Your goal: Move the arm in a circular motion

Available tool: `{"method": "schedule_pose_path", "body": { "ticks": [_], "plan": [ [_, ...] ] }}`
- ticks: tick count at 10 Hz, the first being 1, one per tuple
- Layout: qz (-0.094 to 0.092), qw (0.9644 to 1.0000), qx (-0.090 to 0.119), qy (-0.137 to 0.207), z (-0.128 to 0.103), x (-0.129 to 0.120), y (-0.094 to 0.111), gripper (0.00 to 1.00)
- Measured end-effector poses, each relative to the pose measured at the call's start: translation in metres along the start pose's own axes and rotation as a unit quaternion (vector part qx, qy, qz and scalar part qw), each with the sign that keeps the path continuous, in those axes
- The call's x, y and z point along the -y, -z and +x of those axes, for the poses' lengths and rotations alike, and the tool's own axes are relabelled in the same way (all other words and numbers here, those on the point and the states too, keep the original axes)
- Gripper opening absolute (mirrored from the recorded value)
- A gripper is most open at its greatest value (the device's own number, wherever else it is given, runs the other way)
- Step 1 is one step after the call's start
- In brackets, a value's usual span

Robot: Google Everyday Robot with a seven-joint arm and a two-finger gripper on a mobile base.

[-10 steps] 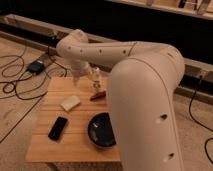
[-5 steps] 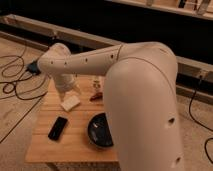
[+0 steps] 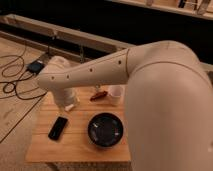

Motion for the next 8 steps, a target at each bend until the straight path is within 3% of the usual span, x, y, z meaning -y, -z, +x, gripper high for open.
{"method": "schedule_pose_path", "body": {
  "ticks": [3,6,8],
  "plan": [
    [0.001,0.9975,0.002,-0.07,0.039,0.048,0.008,0.65],
    [-0.008,0.9895,0.002,-0.144,0.07,0.1,0.014,0.65],
    [-0.007,0.9808,0.009,-0.195,0.078,0.152,0.02,0.65]
  ]
}}
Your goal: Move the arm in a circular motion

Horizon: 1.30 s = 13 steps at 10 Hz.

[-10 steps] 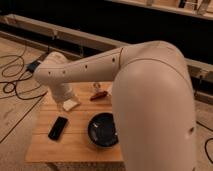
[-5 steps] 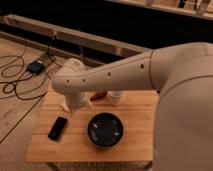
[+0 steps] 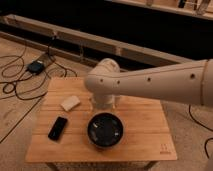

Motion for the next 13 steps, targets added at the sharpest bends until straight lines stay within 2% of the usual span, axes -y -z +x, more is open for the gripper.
{"method": "schedule_pose_path", "body": {
  "ticks": [2,4,6,7,9,11,13],
  "plan": [
    [0.006,0.9995,0.003,-0.03,-0.016,0.034,0.005,0.65],
    [0.024,0.9979,0.001,-0.06,-0.04,0.071,0.012,0.65],
    [0.035,0.9964,0.0,-0.077,-0.07,0.091,0.012,0.65],
    [0.036,0.9961,0.002,-0.08,-0.087,0.093,0.011,0.65],
    [0.039,0.9964,0.006,-0.075,-0.12,0.087,0.011,0.65],
    [0.034,0.9979,0.018,-0.051,-0.158,0.054,0.012,0.65],
    [0.028,0.999,0.025,-0.023,-0.179,0.023,0.012,0.65]
  ]
}}
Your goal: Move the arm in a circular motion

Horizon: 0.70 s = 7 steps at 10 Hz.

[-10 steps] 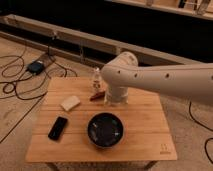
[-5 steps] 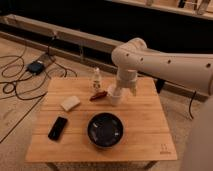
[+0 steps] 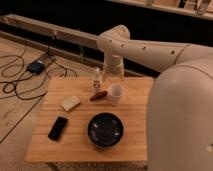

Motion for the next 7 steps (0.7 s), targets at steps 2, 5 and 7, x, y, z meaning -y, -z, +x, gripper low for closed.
{"method": "schedule_pose_path", "body": {
  "ticks": [2,5,7],
  "plan": [
    [-0.009,0.9992,0.003,0.038,-0.008,-0.036,0.001,0.65],
    [-0.013,0.9979,0.001,0.064,-0.005,-0.058,-0.002,0.65],
    [-0.012,0.9979,-0.001,0.064,-0.004,-0.058,-0.002,0.65]
  ]
}}
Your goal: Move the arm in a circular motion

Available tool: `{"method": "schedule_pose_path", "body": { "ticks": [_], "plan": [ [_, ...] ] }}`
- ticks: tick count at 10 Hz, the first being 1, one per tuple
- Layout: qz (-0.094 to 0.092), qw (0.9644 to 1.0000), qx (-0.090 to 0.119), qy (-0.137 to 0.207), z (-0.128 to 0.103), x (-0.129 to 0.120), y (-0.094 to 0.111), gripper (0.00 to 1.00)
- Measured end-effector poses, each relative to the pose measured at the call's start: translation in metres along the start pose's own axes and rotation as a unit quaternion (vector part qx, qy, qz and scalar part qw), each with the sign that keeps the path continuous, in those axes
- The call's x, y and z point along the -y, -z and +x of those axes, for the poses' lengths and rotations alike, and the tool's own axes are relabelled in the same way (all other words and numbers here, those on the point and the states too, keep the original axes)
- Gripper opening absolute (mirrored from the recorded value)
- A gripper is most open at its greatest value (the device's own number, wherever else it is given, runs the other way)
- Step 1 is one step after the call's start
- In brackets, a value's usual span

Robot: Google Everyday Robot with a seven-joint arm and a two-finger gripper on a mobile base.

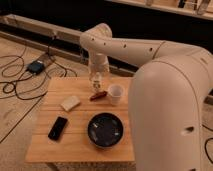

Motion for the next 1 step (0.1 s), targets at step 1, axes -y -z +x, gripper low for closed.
{"method": "schedule_pose_path", "body": {
  "ticks": [1],
  "plan": [
    [-0.001,1.0,0.0,0.0,-0.0002,-0.0006,0.0004,0.65]
  ]
}}
